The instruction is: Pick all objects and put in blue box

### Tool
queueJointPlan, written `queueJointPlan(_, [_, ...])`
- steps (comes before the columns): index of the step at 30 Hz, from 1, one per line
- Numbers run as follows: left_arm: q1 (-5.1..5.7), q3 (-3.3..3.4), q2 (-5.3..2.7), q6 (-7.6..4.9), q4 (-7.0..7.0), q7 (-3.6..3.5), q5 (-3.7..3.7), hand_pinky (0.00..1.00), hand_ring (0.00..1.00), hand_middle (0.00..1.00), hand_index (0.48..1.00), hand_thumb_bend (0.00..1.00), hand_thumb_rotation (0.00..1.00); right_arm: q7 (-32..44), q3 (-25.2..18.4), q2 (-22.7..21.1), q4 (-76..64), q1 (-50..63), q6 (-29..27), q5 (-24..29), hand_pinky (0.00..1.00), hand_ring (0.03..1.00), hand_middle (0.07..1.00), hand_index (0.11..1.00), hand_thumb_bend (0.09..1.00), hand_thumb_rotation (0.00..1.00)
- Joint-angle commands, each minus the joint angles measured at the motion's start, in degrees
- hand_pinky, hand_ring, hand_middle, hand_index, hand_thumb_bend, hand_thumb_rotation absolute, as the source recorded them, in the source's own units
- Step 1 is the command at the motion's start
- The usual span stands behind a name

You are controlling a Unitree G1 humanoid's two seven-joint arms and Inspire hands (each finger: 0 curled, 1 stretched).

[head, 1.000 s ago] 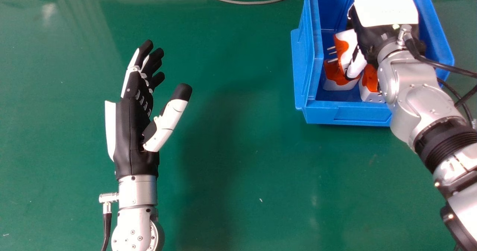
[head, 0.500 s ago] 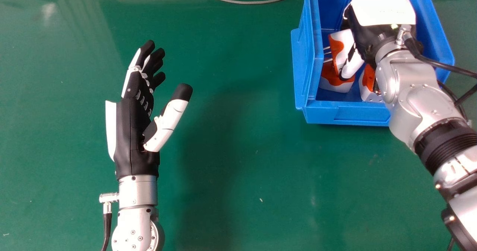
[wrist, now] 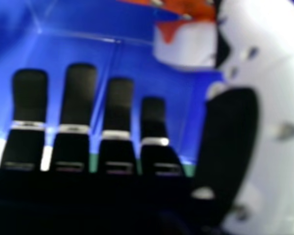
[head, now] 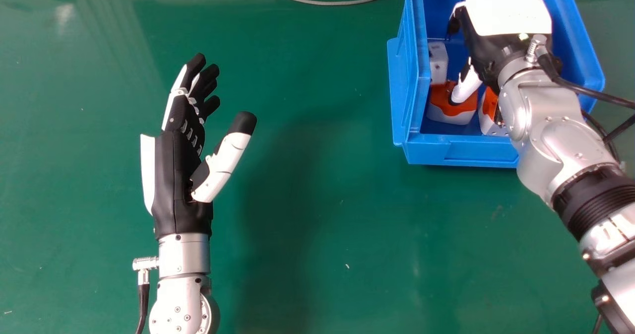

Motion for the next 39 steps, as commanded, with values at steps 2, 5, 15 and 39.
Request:
queueJointPlan(2, [-0.07,-0.01,-0.11,-1.35,-0.11,-0.7,-0.6,0.87,0.88,0.87,0.874,0.86,0.56,-0.8,-0.7,-1.4,-2.0,-0.7,1.0,-0.8,0.45,0.63,0.778,0.811,0.781,0.12])
queueJointPlan(5, [0.09,0.06,0.04,-1.42,-0.25,-0.79,-0.57,0.87,0.89,0.87,0.875,0.86,0.56,-1.7,-1.4,-1.5,-3.6,0.1,1.5,-0.5,0.45,0.674,0.834,0.829,0.816,0.15])
queueJointPlan(15, [0.69,0.03,0.08,-1.31,-0.83,-1.86,-1.22,0.87,0.89,0.87,0.876,0.86,0.56,-15.4,-9.7,-0.7,-22.8,14.6,-1.4,2.0,0.48,0.746,0.923,0.87,0.851,0.18])
queueJointPlan(39, [1.6,0.14,0.96,-1.65,-1.54,-3.88,-2.23,0.88,0.9,0.88,0.876,0.85,0.55,-42.4,-16.4,26.0,-16.6,39.2,-48.9,25.6,0.65,0.813,0.883,0.87,0.715,0.2])
